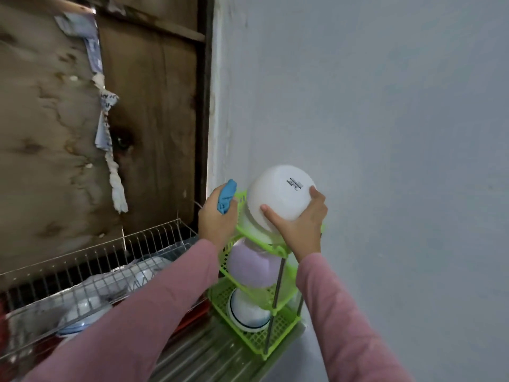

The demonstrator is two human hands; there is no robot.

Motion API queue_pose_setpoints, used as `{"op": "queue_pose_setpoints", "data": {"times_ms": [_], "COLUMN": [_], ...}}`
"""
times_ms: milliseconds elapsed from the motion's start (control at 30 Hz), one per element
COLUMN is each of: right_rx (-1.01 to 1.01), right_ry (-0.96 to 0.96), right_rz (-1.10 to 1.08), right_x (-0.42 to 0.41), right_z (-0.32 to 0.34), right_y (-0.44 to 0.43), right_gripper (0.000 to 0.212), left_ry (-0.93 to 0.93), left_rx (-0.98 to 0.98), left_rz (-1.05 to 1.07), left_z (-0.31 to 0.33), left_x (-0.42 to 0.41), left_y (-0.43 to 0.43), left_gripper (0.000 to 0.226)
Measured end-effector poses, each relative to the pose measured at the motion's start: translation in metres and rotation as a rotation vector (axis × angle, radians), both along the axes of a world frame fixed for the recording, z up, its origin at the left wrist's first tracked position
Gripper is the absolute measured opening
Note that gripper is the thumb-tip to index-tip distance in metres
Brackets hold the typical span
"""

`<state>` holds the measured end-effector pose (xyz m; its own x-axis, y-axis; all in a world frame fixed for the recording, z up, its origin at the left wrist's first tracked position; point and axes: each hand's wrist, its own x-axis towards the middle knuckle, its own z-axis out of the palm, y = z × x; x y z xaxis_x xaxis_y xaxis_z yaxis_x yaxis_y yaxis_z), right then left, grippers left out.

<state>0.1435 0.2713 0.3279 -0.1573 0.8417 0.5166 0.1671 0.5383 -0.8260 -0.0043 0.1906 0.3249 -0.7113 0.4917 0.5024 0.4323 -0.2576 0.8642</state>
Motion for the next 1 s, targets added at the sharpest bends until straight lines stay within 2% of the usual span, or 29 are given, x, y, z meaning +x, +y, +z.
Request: {"op": "queue_pose_setpoints", "data": {"times_ms": [200, 333, 467, 600, 733, 900, 1000], "right_rx": [-0.112, 0.064, 0.364, 0.517, 0.613, 0.628, 0.552], "right_ry": [-0.159, -0.326, -0.286, -0.207, -0.088, -0.017, -0.014], "right_rz": [0.021, -0.155, -0.282, -0.172, 0.025, 0.327, 0.483], "right_x": [-0.011, -0.016, -0.017, -0.02, -0.026, -0.032, -0.033], "right_z": [-0.004, -0.007, -0.007, -0.003, -0.006, -0.032, -0.055], "right_y": [0.037, 0.039, 0.035, 0.023, -0.005, -0.043, -0.069], "right_gripper": [0.116, 0.123, 0.112, 0.09, 0.07, 0.06, 0.059], "left_ry": [-0.037, -0.046, -0.07, -0.062, -0.077, -0.175, -0.21], "left_rx": [-0.004, -0.008, 0.033, 0.057, 0.069, 0.103, 0.081], "left_rz": [0.091, 0.123, 0.154, 0.175, 0.224, 0.305, 0.356], "left_z": [-0.007, -0.015, -0.02, -0.027, -0.034, -0.047, -0.065], "left_x": [-0.004, -0.004, 0.002, 0.01, 0.018, 0.034, 0.041], "left_y": [0.027, 0.033, 0.035, 0.026, 0.002, -0.047, -0.082], "left_gripper": [0.033, 0.03, 0.03, 0.031, 0.032, 0.029, 0.029]}}
